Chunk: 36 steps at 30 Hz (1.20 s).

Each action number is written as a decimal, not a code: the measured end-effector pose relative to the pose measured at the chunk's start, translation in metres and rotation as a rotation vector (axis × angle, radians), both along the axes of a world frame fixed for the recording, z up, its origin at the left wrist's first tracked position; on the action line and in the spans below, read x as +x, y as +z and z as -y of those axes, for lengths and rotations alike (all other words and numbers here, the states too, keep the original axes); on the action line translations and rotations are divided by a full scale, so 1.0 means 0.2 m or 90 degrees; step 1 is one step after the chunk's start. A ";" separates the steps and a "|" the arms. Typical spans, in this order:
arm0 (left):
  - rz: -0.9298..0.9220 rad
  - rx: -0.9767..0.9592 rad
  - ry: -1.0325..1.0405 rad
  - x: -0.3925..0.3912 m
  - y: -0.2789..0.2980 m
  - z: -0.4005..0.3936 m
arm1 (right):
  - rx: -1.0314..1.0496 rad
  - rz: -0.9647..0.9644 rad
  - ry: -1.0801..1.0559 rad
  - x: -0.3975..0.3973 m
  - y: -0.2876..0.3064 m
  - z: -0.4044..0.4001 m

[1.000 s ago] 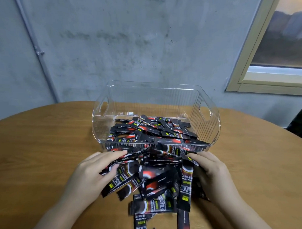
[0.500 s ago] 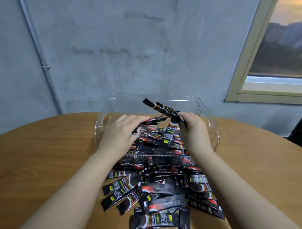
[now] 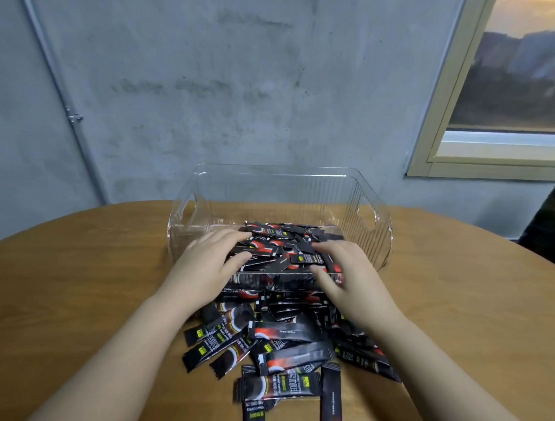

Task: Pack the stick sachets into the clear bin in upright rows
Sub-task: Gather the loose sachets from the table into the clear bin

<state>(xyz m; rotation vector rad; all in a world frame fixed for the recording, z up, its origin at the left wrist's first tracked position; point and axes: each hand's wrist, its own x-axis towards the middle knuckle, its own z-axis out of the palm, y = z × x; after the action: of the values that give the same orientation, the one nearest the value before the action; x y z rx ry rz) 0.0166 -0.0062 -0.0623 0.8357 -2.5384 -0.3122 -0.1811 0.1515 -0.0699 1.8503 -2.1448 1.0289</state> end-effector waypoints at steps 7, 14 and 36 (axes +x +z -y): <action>-0.001 0.024 -0.060 0.19 -0.16 -0.14 | 0.078 -0.038 0.073 0.06 -0.19 -0.25; 0.153 0.091 -0.051 0.30 -0.27 -0.27 | 0.316 -0.098 0.056 0.11 -0.23 -0.35; 0.074 0.051 0.036 0.25 -0.29 -0.23 | 0.326 -0.063 0.099 0.12 -0.14 -0.12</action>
<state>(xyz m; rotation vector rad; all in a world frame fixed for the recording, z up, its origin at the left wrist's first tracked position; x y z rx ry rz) 0.0660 0.0397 -0.1212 0.9794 -2.6184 -0.3582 -0.1563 0.1747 -0.0970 2.2527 -2.3926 0.4105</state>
